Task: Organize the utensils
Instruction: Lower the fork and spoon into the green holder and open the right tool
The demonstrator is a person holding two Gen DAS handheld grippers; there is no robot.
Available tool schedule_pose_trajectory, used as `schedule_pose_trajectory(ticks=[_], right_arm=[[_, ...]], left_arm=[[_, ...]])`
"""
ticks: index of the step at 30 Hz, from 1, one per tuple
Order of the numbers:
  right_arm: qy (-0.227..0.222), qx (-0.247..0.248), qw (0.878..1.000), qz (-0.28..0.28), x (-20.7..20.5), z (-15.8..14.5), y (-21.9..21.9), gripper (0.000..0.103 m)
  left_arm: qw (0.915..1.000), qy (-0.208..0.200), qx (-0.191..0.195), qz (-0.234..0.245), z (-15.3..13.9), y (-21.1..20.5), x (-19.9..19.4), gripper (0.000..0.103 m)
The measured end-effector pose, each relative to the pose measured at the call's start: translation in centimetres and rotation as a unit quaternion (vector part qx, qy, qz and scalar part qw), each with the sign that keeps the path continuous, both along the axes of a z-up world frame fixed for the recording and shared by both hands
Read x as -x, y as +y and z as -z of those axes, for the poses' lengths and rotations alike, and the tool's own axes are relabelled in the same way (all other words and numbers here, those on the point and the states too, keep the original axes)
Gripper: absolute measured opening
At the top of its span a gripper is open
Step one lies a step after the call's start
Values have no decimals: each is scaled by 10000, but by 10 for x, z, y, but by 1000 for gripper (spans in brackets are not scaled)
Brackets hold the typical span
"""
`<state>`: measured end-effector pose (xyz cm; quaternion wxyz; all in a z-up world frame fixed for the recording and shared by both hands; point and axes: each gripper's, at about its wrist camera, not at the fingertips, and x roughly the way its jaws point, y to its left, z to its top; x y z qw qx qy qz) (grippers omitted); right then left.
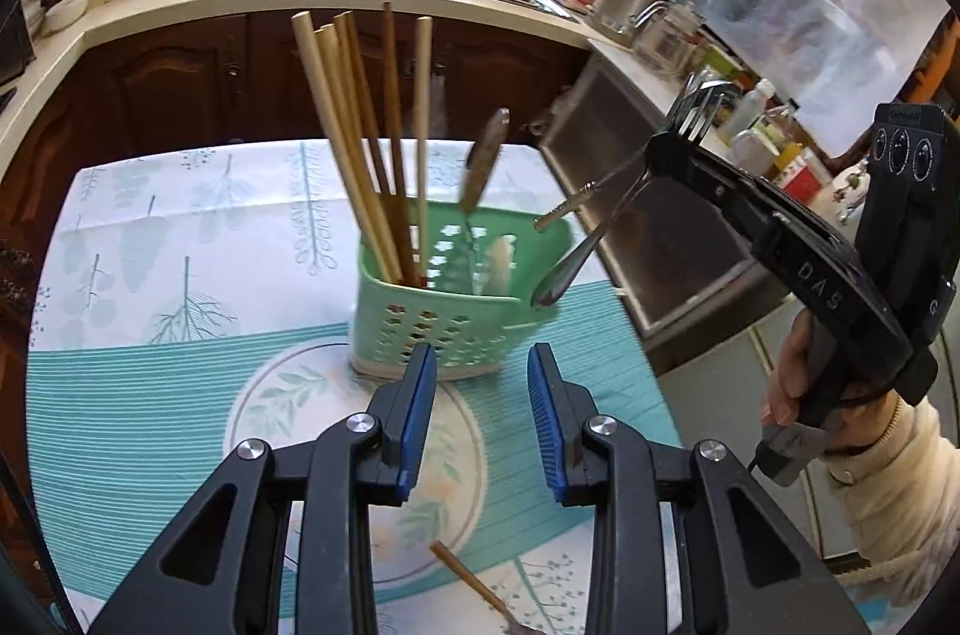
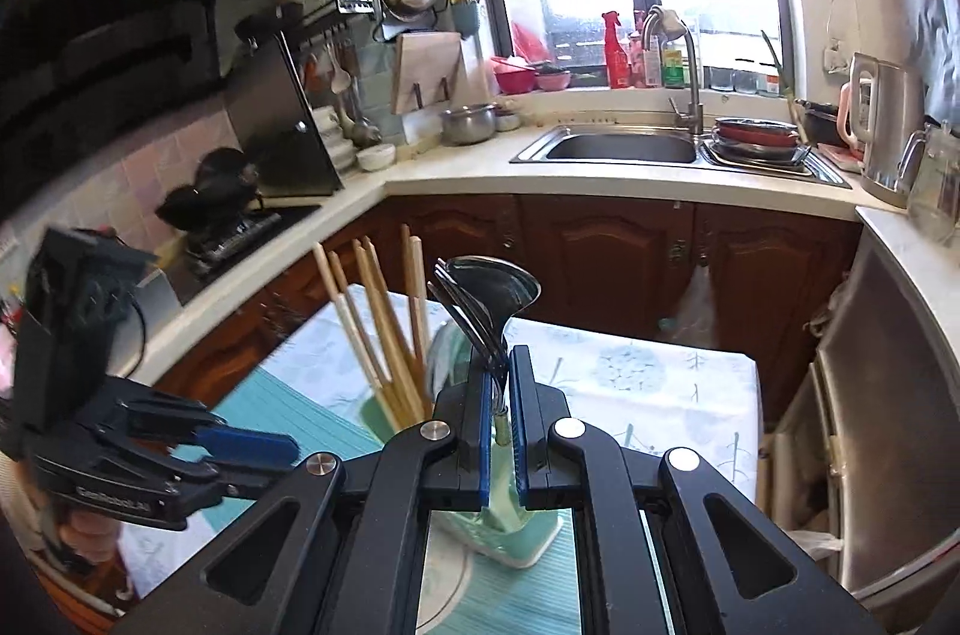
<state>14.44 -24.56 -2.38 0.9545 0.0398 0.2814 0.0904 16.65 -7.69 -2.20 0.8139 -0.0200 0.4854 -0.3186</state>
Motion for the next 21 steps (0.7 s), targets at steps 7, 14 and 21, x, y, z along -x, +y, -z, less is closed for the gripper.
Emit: schedule_pose_trajectory(ticks=[7,14,21], right_arm=[[254,655,9974,-156,-19,49,27,5],[766,753,9939,-239,-43,97,55,11],[606,485,9969,-141,-44,107,64,34]], left_arm=[[9994,262,-242,-37,31,3,4,29],[9981,508,-316,-121,55,9,16,29],[9976,589,-322,-193,62,12,21,29]])
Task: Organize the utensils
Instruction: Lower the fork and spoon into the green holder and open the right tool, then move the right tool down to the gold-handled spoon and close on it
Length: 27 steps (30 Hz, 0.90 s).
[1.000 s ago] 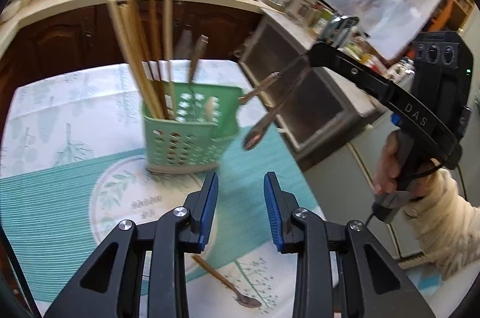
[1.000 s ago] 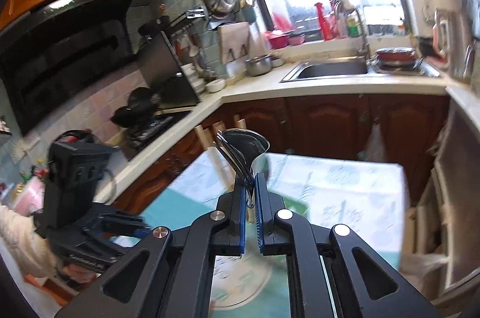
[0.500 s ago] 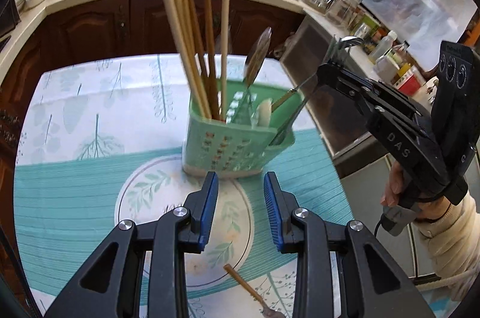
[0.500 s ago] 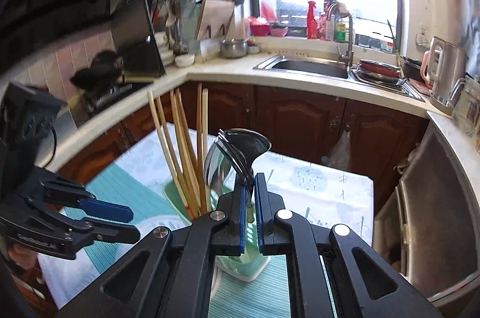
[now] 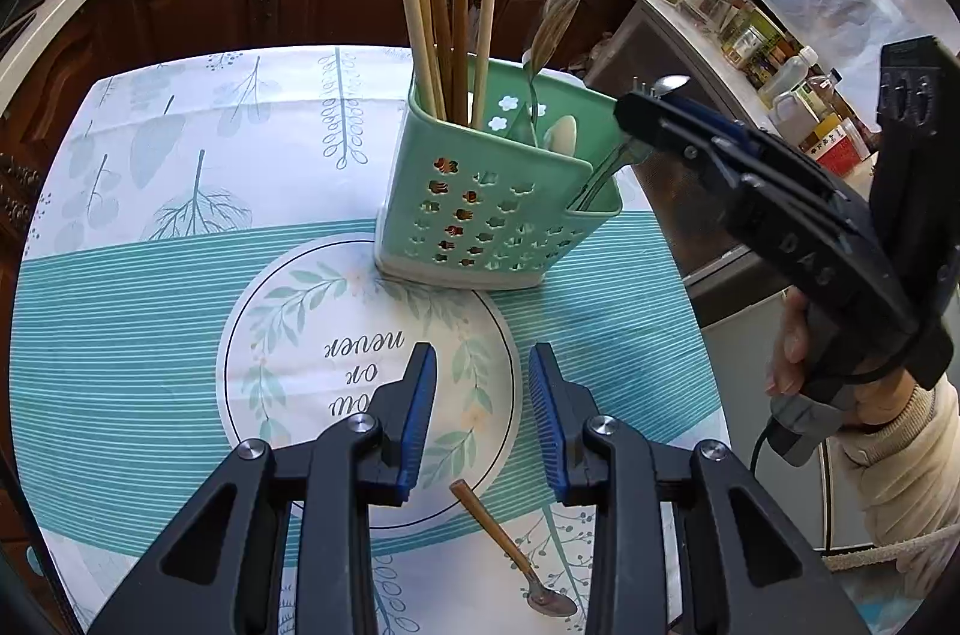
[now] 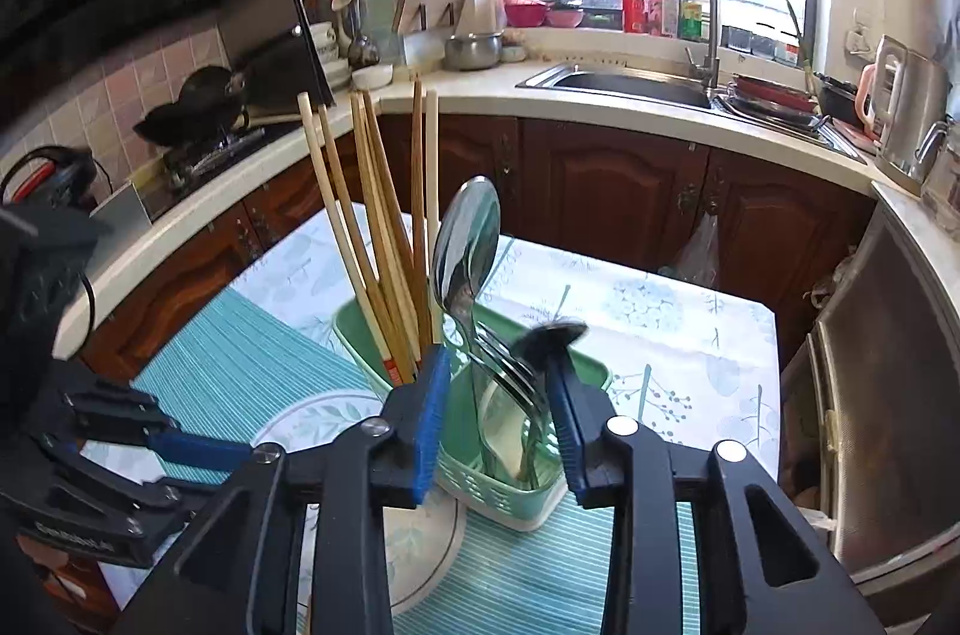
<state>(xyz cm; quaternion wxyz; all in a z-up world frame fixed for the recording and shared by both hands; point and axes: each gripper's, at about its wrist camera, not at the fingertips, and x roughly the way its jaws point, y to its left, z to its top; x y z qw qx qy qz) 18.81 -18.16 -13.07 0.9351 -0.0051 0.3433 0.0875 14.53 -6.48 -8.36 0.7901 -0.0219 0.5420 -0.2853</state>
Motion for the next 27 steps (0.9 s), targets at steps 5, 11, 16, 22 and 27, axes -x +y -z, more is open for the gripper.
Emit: schedule_pose_trajectory(ticks=[5,11,16,22,27], right_arm=[[-62,-63,9999,100,14,-10,-1,34],[-23,-142,9992,384,44,-16,-9,34],[366,-246,9988,234,77,-2,-3,34],[1219,-586,9905,-245,114,43,18,34],[1738,-698,9806,-578,144,76,37,34]], left_arm=[[9999,-7,44,-106,-3,0,2,37],[9996,-58,6,-265,-7,2,2,45],[9993,17,-53,-376,-2,6,7,45],[9993,91,-310,-184,12,4,29,45],[9968,7,-703,383,23,-2,56,45]])
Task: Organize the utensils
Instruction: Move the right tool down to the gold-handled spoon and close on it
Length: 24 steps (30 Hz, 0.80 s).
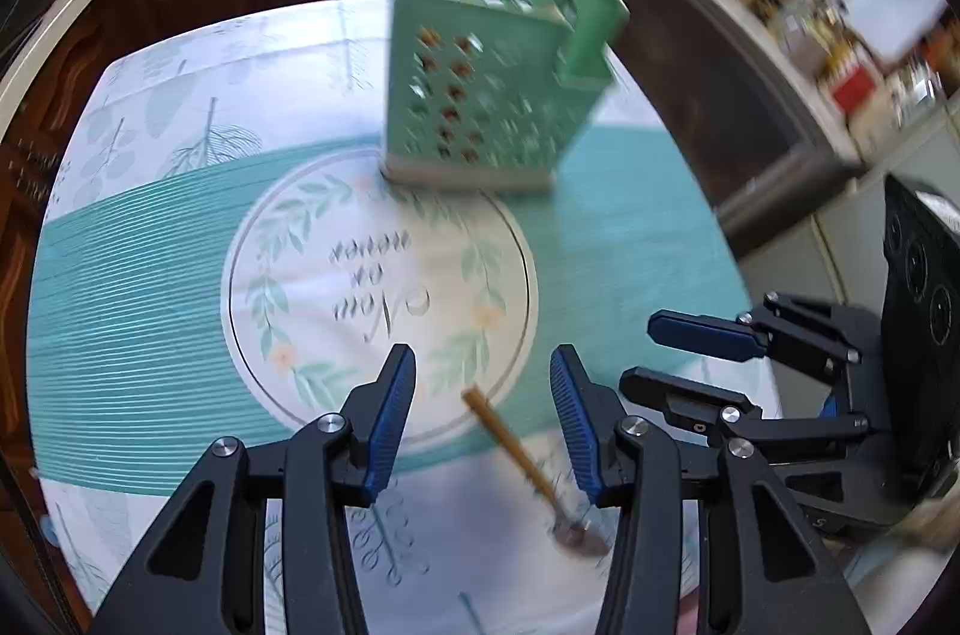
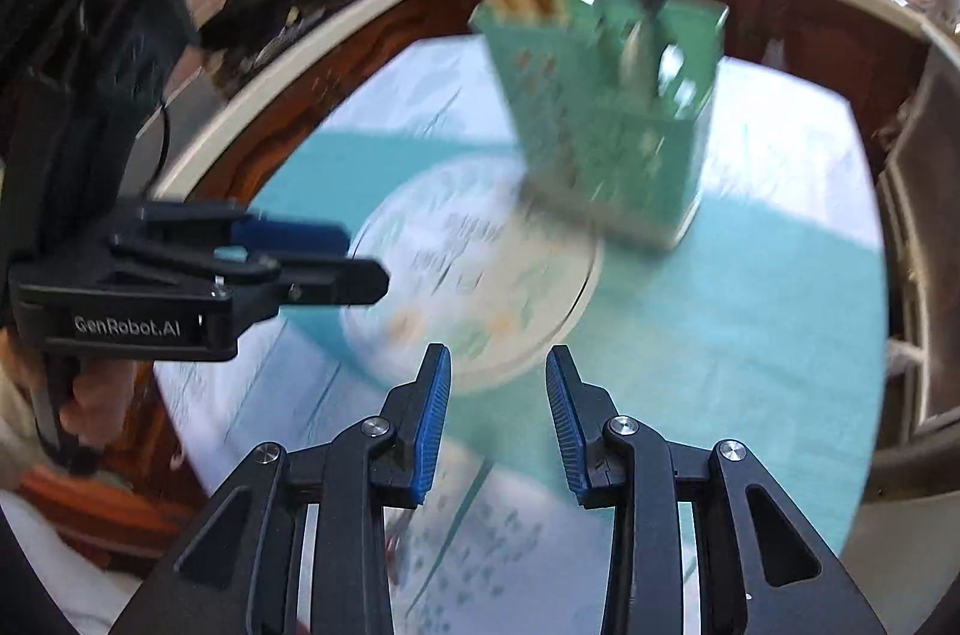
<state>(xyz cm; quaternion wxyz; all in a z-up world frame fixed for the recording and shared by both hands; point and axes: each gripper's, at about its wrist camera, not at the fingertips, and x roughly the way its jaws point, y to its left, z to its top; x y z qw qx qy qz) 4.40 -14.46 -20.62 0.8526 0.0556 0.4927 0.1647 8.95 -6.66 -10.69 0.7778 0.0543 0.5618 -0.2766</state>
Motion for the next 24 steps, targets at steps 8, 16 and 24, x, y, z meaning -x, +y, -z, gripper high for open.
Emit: schedule_pose_trajectory(ticks=[8,16,24], right_arm=[[423,-10,9990,-155,46,32,24,34],[881,-346,9897,1072,63,45,-1,34],[1112,-593,9884,852,91,59,34,31]], left_arm=[[9808,-302,-512,1855,18,-15,48,45],[9172,-641,-718,3865,38,-33,88,45],[8887,-416,-620,4524,48,-34,80,45]])
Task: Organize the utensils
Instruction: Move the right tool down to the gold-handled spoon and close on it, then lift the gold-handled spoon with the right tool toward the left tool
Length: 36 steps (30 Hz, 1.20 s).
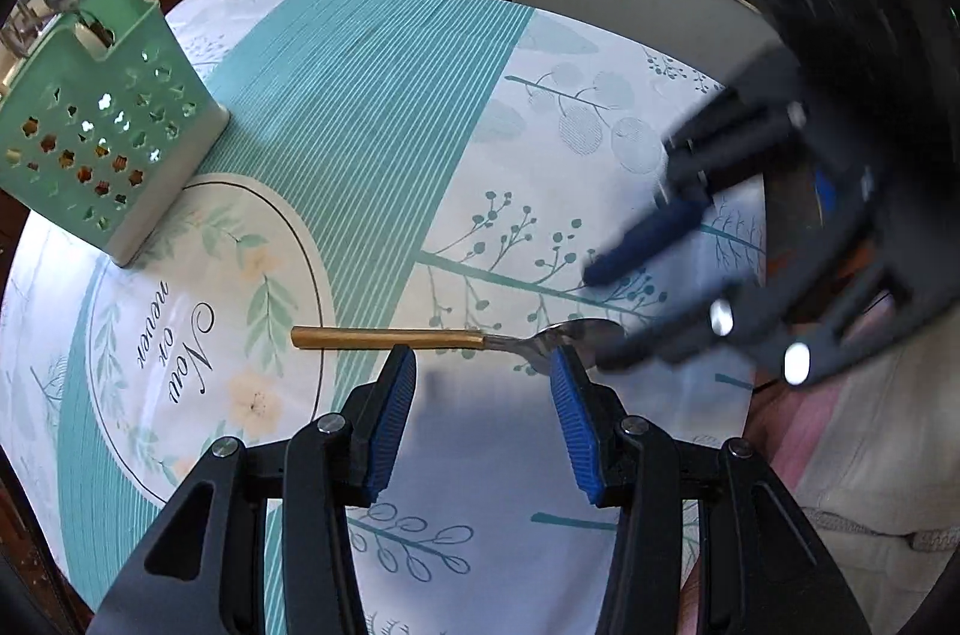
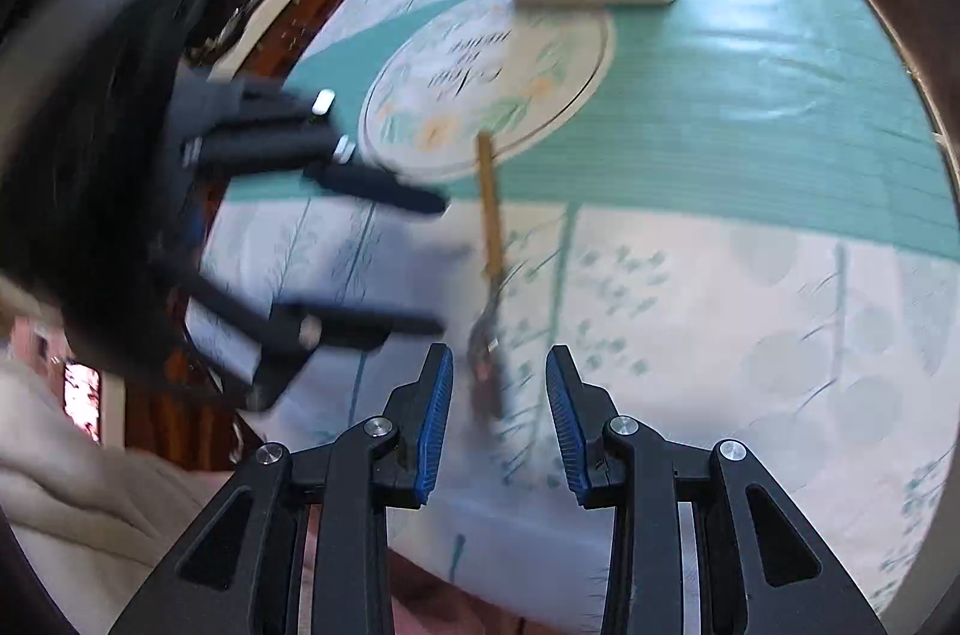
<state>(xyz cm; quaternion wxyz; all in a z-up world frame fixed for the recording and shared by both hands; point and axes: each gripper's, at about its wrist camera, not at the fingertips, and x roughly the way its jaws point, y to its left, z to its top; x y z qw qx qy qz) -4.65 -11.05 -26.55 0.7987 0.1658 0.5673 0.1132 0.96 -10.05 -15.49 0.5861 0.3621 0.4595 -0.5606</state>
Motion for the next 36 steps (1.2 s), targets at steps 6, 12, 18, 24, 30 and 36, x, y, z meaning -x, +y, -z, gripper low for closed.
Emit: schedule_pose_trajectory(ticks=[6,12,18,24,30,36], right_arm=[[-219,272,9994,-44,6,9,28,7],[-395,80,9981,458,-4,-5,11,1],[-708,-86,9946,759,-23,-28,-7,1],[-730,16,9962,469,-31,-35,4,1],[-457,-483,9946,792,-30,-34,-11,1],[-85,-1267,9811,1459,-35,-35,-39,1]], left_arm=[[9996,201,48,-214,-2,12,-21,45],[9978,383,252,-484,-13,32,-38,45],[9840,1123,557,-1266,-18,40,-65,45],[9720,1108,820,-1901,-28,46,-90,45],[9915,-155,845,-980,-33,33,-58,45],[9812,-1495,1167,-363,-32,26,-17,45]])
